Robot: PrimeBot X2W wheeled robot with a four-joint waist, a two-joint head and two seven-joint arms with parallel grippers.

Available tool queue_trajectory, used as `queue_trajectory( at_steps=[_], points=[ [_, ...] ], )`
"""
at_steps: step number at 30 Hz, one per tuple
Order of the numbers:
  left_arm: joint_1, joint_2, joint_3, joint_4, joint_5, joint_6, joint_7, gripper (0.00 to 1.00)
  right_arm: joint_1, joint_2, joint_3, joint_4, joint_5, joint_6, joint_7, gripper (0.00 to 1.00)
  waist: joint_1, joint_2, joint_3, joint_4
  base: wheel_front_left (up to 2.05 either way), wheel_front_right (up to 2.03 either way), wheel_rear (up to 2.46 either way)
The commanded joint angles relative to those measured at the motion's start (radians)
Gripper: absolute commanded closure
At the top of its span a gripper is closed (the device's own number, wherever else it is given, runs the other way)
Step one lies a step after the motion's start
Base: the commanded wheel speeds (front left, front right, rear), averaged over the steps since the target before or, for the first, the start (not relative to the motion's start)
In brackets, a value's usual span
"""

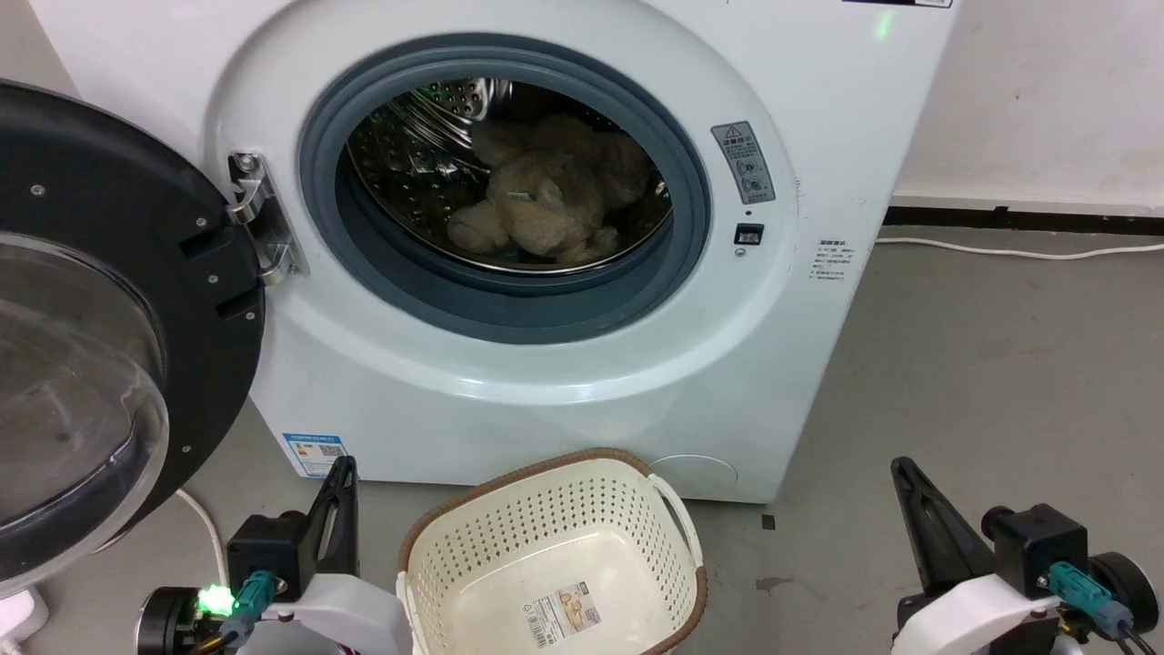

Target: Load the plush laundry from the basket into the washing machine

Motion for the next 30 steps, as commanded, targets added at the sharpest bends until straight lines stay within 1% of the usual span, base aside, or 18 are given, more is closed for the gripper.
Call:
queue_trajectory(
  at_steps=[1,7,30],
  points=[
    [-0.015,-0.009,0.007,0.002,0.015,-0.004,0.003,1.00,-0.018,-0.002,0.002,0.005,-0.007,0.001,0.003,1.00,0.0000,-0.0001,0.000,0.000,0.00,0.00,0.00],
    [-0.016,-0.019,0.018,0.003,0.033,-0.015,0.009,1.00,-0.027,-0.002,0.004,0.010,-0.017,0.001,0.009,1.00,0.0000,-0.0001,0.001,0.002,0.00,0.00,0.00],
    [-0.016,-0.019,0.018,0.003,0.033,-0.015,0.009,1.00,-0.027,-0.002,0.004,0.010,-0.017,0.001,0.009,1.00,0.0000,-0.0001,0.001,0.002,0.00,0.00,0.00]
  ],
)
